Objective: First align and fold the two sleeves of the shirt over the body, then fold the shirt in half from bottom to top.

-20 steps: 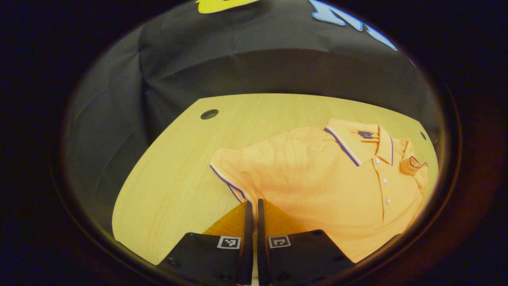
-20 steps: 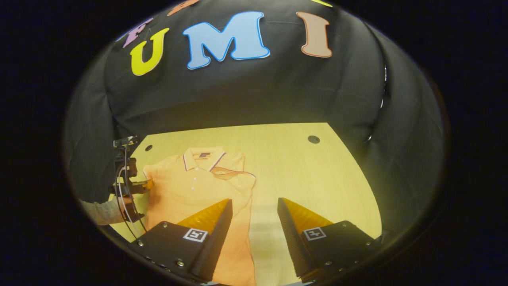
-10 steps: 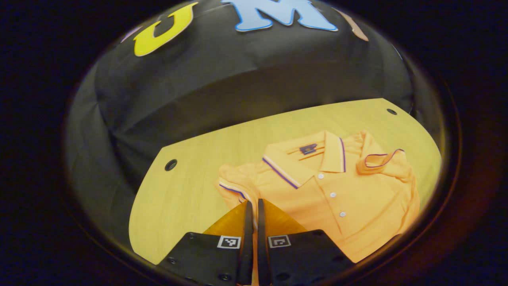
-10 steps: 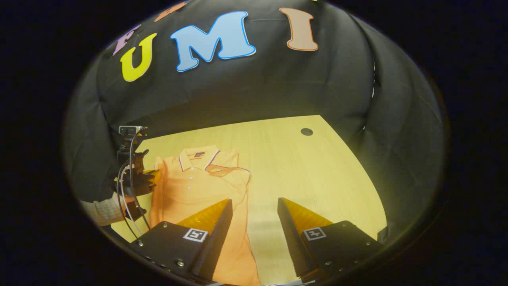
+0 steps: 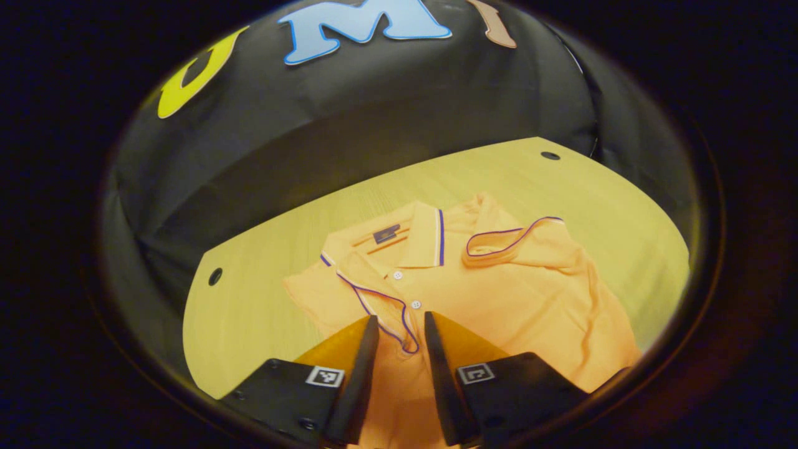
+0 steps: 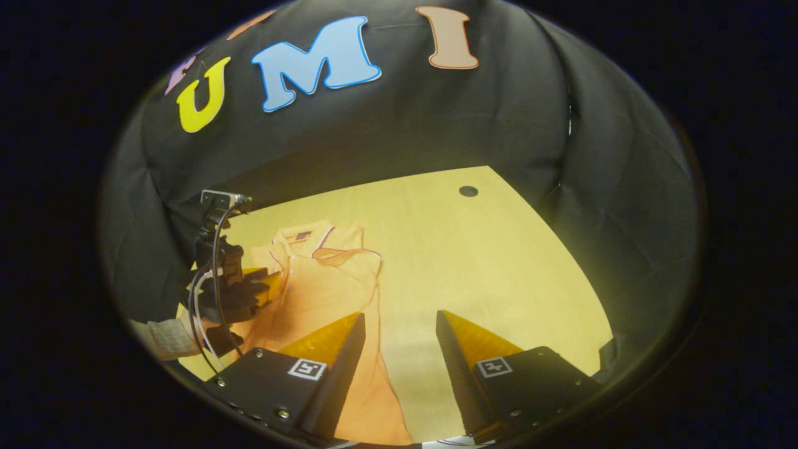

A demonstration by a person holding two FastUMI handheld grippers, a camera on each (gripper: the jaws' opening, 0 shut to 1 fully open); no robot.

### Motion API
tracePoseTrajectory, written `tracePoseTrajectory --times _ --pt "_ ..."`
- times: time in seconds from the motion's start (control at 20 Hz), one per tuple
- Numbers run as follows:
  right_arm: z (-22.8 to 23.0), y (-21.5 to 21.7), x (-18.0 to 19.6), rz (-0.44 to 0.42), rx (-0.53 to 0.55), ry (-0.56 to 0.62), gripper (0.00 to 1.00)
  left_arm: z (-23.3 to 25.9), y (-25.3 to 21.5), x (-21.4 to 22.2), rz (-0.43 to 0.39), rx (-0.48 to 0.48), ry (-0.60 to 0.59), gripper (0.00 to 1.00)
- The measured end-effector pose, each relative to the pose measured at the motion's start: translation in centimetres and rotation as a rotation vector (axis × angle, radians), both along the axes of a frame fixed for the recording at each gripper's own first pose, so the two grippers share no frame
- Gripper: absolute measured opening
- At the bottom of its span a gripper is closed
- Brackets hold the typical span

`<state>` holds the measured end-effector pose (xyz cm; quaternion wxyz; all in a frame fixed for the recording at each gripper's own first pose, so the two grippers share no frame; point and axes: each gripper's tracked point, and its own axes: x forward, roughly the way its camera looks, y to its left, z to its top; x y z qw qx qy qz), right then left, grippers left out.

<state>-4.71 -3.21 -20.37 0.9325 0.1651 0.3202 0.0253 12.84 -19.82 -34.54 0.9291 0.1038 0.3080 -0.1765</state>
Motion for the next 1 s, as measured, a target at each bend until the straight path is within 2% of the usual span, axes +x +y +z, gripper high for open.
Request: tracePoseTrajectory --times 0.1,0.15,0.2,0.25,0.5,0.65,0.75,1.0 --pt "-0.6 0.2 -0.4 0.007 0.002 0.012 0.73 0.4 0.6 -0.8 0.011 -0.008 0.011 0.81" --pt "-0.8 0.3 -0.6 0.013 0.001 0.018 0.73 0.6 1.1 -1.2 0.02 -0.014 0.014 0.85" --pt "-1.3 0.6 -0.8 0.019 -0.002 0.026 0.73 0.9 1.9 -1.9 0.028 -0.017 0.02 0.95" --pt "-1.7 0.7 -1.0 0.025 -0.007 0.038 0.73 1.1 2.8 -2.5 0.041 -0.018 0.027 0.98" --pt "-4.5 3.0 -2.9 0.087 0.013 0.127 0.73 0.6 7.5 -8.8 0.09 -0.011 0.125 0.98" --pt "-6.9 4.8 -4.4 0.137 0.008 0.215 0.73 -0.4 9.5 -13.7 0.108 -0.01 0.213 0.98" --pt "-8.6 5.8 -5.9 0.177 -0.006 0.282 0.73 -1.3 10.6 -16.9 0.105 -0.002 0.264 0.92" --pt "-12.4 7.8 -9.1 0.255 -0.047 0.427 0.71 -3.5 13.6 -23.7 0.146 0.034 0.371 0.92"
